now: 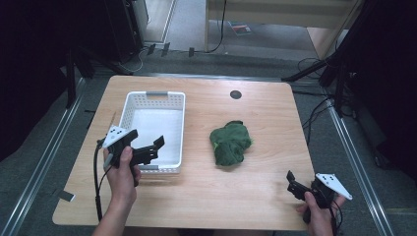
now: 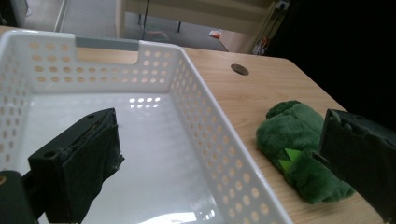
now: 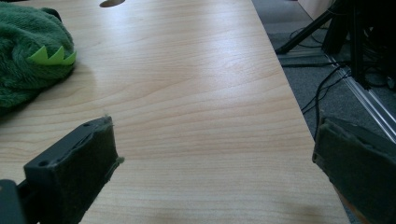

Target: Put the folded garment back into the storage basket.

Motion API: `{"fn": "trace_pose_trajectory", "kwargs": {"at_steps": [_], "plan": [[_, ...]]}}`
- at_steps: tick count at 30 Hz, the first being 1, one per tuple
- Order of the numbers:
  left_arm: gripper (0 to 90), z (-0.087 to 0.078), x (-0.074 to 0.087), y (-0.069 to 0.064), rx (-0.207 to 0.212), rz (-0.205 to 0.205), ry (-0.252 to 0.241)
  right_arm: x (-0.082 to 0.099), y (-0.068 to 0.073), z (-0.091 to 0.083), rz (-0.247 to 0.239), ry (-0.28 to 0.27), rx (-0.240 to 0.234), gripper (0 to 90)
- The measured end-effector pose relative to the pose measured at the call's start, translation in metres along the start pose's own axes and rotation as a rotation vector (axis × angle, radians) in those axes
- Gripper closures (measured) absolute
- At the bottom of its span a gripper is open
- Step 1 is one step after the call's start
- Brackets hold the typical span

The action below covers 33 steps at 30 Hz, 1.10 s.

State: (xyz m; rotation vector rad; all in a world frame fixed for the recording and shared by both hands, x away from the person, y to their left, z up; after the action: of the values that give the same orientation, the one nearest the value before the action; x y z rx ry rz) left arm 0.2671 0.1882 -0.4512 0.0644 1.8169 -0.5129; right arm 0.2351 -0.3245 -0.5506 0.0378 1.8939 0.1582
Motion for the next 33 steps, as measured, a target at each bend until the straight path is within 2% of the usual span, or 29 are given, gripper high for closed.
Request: {"fn": "trace_pose_trajectory", "kwargs": {"at_steps": [3,4,11,16,17,18,26,27,28,29,30,33], "plan": [[0.0,0.007,0.002,-0.007,0.011,-0.009,0.004,0.0,0.0,0.0,-0.004,0.002,-0.001,0.0],[0.0,0.015,0.003,-0.016,0.027,-0.007,0.014,0.0,0.0,0.0,-0.002,0.001,-0.002,0.0],[0.0,0.039,0.012,-0.045,0.074,0.009,0.044,0.0,0.0,0.0,0.0,0.0,-0.005,0.0],[0.0,0.053,0.019,-0.064,0.089,0.027,0.062,0.0,0.0,0.0,0.0,-0.001,-0.008,0.0],[0.0,0.053,0.019,-0.064,0.089,0.027,0.062,0.0,0.0,0.0,0.0,-0.001,-0.008,0.0],[0.0,0.059,0.021,-0.07,0.096,0.034,0.071,0.0,0.0,0.0,-0.004,-0.002,-0.013,0.0],[0.0,0.083,0.037,-0.1,0.113,0.04,0.109,0.0,0.0,0.0,-0.004,-0.003,-0.013,0.0],[0.0,0.083,0.037,-0.1,0.113,0.04,0.109,0.0,0.001,0.0,-0.004,-0.003,-0.014,0.0],[0.0,0.089,0.043,-0.11,0.112,0.058,0.124,0.0,0.001,0.0,-0.005,-0.003,-0.014,0.0],[0.0,0.089,0.043,-0.11,0.112,0.058,0.124,0.0,0.001,0.0,-0.005,-0.003,-0.014,0.0],[0.0,0.094,0.047,-0.117,0.117,0.065,0.138,0.0,0.001,0.0,-0.005,-0.003,-0.014,0.0],[0.0,0.102,0.053,-0.127,0.124,0.071,0.15,0.0,0.0,0.0,-0.004,-0.003,-0.016,0.0]]}}
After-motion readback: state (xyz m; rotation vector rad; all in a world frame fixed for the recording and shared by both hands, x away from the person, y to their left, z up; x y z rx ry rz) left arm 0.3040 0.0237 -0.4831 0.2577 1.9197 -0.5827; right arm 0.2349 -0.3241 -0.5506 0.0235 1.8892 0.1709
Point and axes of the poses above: each handheld gripper's, and its own axes: z roughly forward along the jaws, x roughly out of its underside, y roughly to its left, the point moved 1 cm from there along z, roughly forward along the jaws, and after that the axes turned 9 degrees about -y, right-handed, at the moved point
